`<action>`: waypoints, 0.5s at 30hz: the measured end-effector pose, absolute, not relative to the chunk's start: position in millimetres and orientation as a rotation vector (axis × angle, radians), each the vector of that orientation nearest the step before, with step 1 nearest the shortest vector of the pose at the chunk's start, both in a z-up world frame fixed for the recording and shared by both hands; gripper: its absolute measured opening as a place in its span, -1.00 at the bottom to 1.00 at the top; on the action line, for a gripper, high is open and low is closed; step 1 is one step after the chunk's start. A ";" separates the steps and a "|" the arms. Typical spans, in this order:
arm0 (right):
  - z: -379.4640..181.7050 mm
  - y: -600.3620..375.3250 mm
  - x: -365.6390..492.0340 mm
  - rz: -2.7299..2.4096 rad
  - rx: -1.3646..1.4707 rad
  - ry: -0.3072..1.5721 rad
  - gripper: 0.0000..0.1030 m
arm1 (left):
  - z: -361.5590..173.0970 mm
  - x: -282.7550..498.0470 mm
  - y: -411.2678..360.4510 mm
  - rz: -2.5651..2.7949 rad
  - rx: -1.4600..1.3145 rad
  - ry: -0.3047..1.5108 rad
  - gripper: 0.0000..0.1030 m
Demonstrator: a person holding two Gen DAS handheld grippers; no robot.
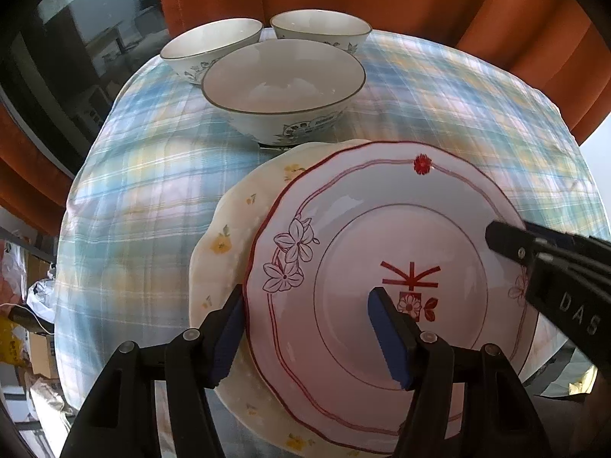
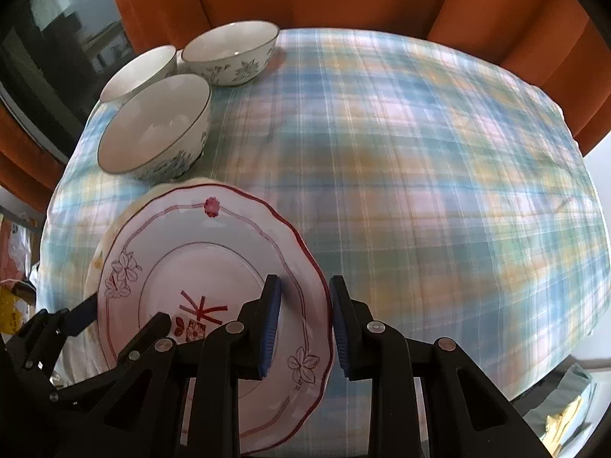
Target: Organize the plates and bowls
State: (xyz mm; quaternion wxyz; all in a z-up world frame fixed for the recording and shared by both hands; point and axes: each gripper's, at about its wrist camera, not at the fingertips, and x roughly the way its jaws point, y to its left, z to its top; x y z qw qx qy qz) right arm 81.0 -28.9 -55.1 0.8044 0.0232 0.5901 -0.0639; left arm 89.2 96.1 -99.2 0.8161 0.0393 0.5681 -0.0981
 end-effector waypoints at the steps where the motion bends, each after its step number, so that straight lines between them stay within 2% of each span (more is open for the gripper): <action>1: -55.3 -27.6 78.9 -0.135 0.047 1.269 -0.44 | -98.1 87.6 96.7 -0.204 0.086 1.207 0.27; 10: -67.6 -14.9 65.3 -0.103 0.050 1.305 -0.44 | -97.1 82.0 100.4 -0.155 0.154 1.178 0.31; 15: -67.9 -13.9 64.7 -0.114 0.057 1.282 -0.44 | -98.2 83.3 100.4 -0.178 0.135 1.179 0.52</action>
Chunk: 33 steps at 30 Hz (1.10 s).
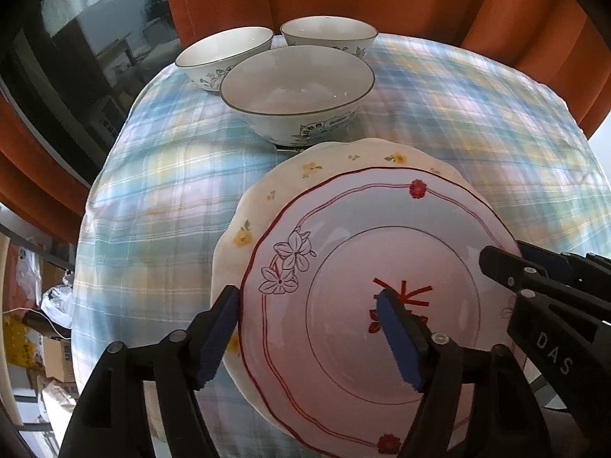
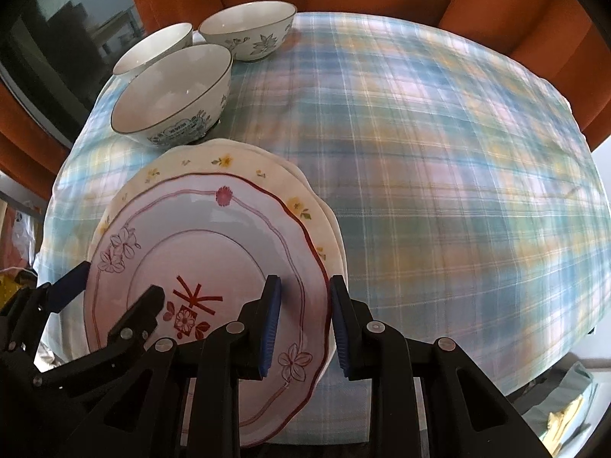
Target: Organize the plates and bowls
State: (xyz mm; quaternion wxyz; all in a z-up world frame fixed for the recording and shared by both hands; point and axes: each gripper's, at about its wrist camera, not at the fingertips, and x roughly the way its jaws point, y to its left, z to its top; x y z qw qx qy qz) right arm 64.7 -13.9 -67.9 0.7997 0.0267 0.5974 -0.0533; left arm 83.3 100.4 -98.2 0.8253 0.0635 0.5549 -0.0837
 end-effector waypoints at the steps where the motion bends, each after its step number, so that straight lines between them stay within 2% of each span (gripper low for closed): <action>1: -68.0 -14.1 64.8 -0.115 0.060 1.276 -0.44 | -98.3 84.1 100.3 -0.185 0.131 1.180 0.54; 3: -67.7 -14.5 64.5 -0.108 0.063 1.271 -0.42 | -98.0 85.6 100.6 -0.197 0.121 1.182 0.58; 5: -67.0 -15.8 65.2 -0.098 0.083 1.271 -0.30 | -96.3 87.8 102.4 -0.209 0.102 1.184 0.60; 7: -61.0 -13.8 66.0 -0.096 0.080 1.248 0.09 | -93.6 91.7 105.6 -0.203 0.088 1.179 0.66; 9: -54.0 -9.5 68.6 -0.101 0.066 1.218 0.31 | -88.9 97.6 110.3 -0.196 0.069 1.167 0.71; 10: -48.5 -6.6 71.4 -0.099 0.051 1.198 0.35 | -85.8 102.5 112.6 -0.191 0.065 1.160 0.73; 20: -20.9 7.7 128.0 -0.047 0.026 1.119 0.38 | -62.0 156.8 126.1 -0.102 0.007 1.076 0.74; 27: -23.6 14.5 180.6 0.010 0.018 1.083 0.38 | -65.4 201.7 131.3 -0.009 -0.027 1.069 0.43; 31: -37.0 14.1 206.4 0.017 0.028 1.084 0.38 | -76.7 224.2 131.7 0.026 -0.021 1.094 0.33; 33: -45.5 13.1 217.2 0.019 0.040 1.100 0.37 | -83.5 230.4 131.2 0.031 -0.025 1.106 0.16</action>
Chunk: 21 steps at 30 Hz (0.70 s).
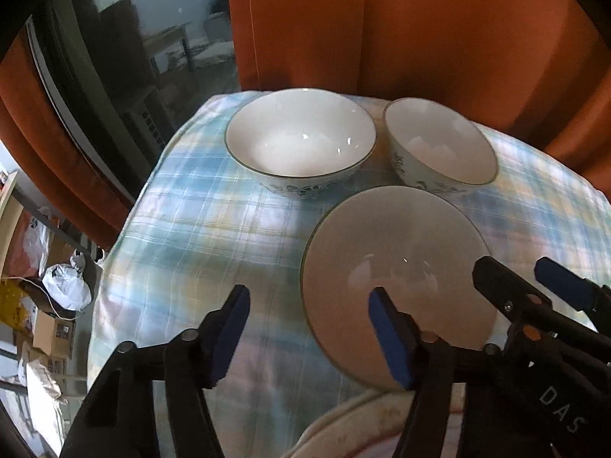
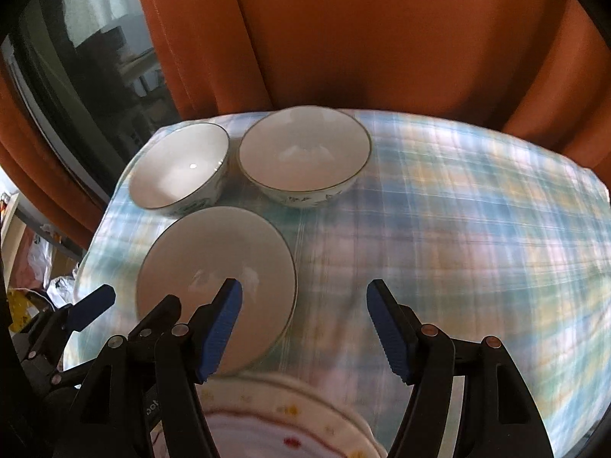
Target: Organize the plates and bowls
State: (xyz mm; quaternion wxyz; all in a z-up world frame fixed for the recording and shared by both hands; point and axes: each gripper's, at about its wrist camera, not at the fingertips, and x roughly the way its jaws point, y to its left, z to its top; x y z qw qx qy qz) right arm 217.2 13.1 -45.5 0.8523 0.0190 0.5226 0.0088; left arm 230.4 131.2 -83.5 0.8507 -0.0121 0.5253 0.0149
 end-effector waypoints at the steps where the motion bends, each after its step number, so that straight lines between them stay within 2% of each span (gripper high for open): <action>1: -48.2 12.5 222.7 0.021 0.046 1.106 0.33 | -86.8 234.0 130.8 0.034 -0.028 1.113 0.10; 2: -52.9 12.0 227.8 0.028 0.054 1.115 0.29 | -90.5 237.8 130.3 0.029 -0.032 1.122 -0.06; 3: -56.3 11.6 231.0 0.031 0.059 1.122 0.22 | -93.8 241.3 129.9 0.029 -0.035 1.133 -0.14; 5: -65.0 12.5 237.1 0.034 0.072 1.139 0.11 | -98.7 246.1 128.7 0.036 -0.034 1.145 -0.18; 9: -77.9 13.5 247.5 0.054 0.089 1.174 -0.29 | -102.3 251.9 129.8 0.055 -0.047 1.148 -0.42; 10: -80.2 15.4 248.5 0.057 0.084 1.182 -0.48 | -102.5 253.3 130.3 0.061 -0.043 1.148 -0.47; 12: -85.4 15.1 251.9 0.083 0.118 1.204 -0.63 | -104.0 255.3 131.4 0.049 -0.048 1.151 -0.62; 14: -86.0 15.1 252.3 0.094 0.130 1.210 -0.72 | -104.3 255.6 131.4 0.035 -0.050 1.158 -0.67; 21: -77.3 15.6 244.3 0.084 0.116 1.206 -0.73 | -94.7 247.4 126.8 0.014 -0.052 1.143 -0.67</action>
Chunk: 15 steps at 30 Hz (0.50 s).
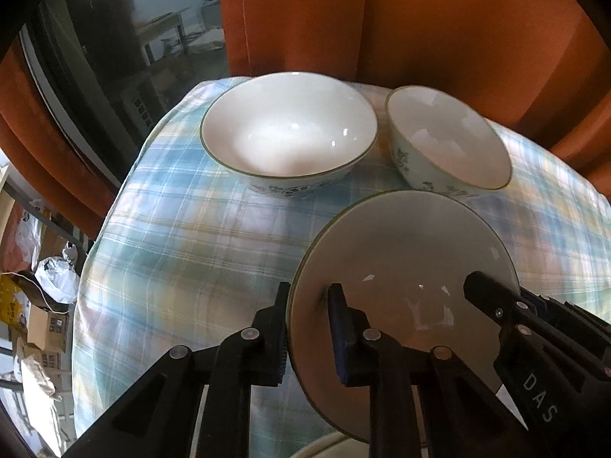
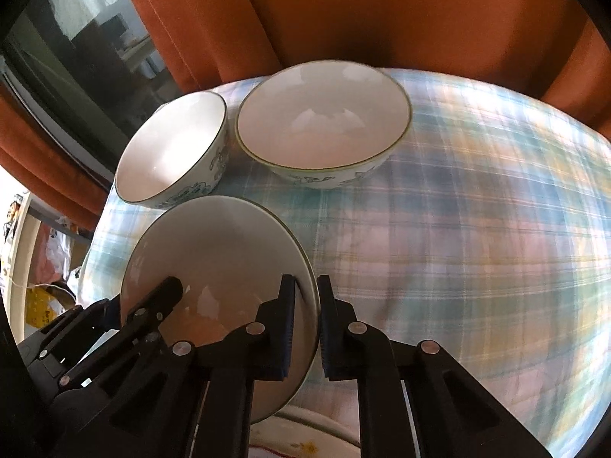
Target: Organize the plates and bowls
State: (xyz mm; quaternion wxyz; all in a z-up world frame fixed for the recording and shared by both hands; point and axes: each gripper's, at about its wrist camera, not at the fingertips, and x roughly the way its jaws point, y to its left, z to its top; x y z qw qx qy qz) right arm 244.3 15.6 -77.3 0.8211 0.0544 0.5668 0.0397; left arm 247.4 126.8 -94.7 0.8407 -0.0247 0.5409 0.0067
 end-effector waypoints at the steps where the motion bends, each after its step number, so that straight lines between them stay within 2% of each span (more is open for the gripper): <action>1: -74.7 13.1 243.0 0.080 0.120 1.203 -0.73 | -92.3 246.5 125.1 0.004 -0.050 1.139 -0.67; 15: -14.8 -43.9 169.7 -0.114 0.168 1.093 -0.73 | -43.7 192.6 54.9 -0.212 0.012 1.059 -0.67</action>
